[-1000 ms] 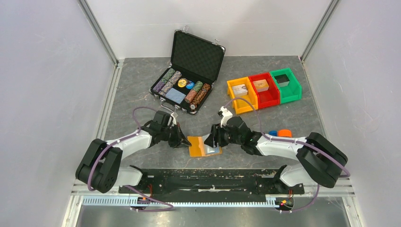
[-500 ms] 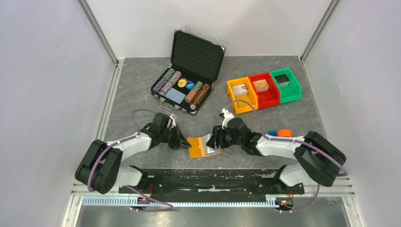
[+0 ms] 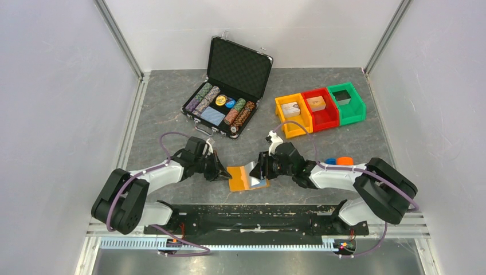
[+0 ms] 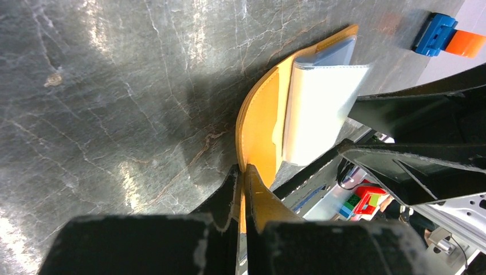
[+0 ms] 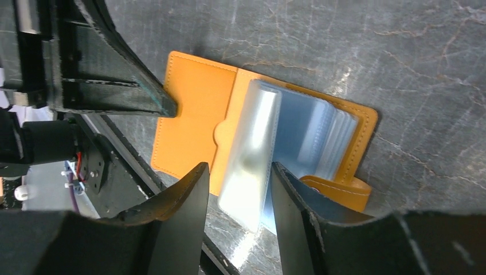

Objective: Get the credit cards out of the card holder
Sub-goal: Remove the credit card from the card holder.

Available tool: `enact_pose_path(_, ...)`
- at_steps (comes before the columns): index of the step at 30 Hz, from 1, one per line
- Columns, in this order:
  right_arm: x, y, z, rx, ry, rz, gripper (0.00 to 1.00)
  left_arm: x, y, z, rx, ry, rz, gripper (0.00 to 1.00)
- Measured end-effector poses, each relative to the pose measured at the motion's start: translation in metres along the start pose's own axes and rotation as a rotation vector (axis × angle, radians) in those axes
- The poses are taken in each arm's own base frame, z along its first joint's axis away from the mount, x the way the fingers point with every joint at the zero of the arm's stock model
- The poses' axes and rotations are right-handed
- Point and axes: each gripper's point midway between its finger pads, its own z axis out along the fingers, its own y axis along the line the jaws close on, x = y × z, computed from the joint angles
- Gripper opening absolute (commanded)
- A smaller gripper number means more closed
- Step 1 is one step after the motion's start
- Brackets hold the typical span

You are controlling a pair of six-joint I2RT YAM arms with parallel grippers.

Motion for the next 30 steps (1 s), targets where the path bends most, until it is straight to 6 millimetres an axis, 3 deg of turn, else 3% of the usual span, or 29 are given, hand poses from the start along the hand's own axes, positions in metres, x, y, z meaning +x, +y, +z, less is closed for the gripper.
enact_pose_path(7, -0.005, 0.017, 0.0, -0.079, -0.01, 0.023, 0.39, 0.002, 0.003, 0.002, -0.009, 0.01, -0.005, 0.05)
enact_pose_path(13, -0.003, 0.036, 0.004, -0.157, -0.005, 0.036, 0.37, 0.002, 0.002, 0.002, -0.008, 0.012, -0.005, 0.12)
enact_pose_path(15, 0.005, 0.043, 0.007, -0.182, 0.017, 0.032, 0.37, 0.002, 0.002, 0.002, -0.007, 0.012, -0.007, 0.2)
enact_pose_path(19, 0.025, 0.053, 0.014, -0.211, 0.066, 0.032, 0.37, 0.003, 0.001, 0.002, -0.005, 0.015, -0.024, 0.46)
enact_pose_path(22, 0.029, 0.056, 0.015, -0.22, 0.07, 0.034, 0.38, 0.003, -0.001, 0.002, -0.003, 0.015, -0.048, 0.61)
enact_pose_path(30, 0.029, 0.053, 0.017, -0.204, 0.054, 0.01, 0.4, -0.002, -0.014, -0.006, 0.034, -0.017, -0.062, 0.75)
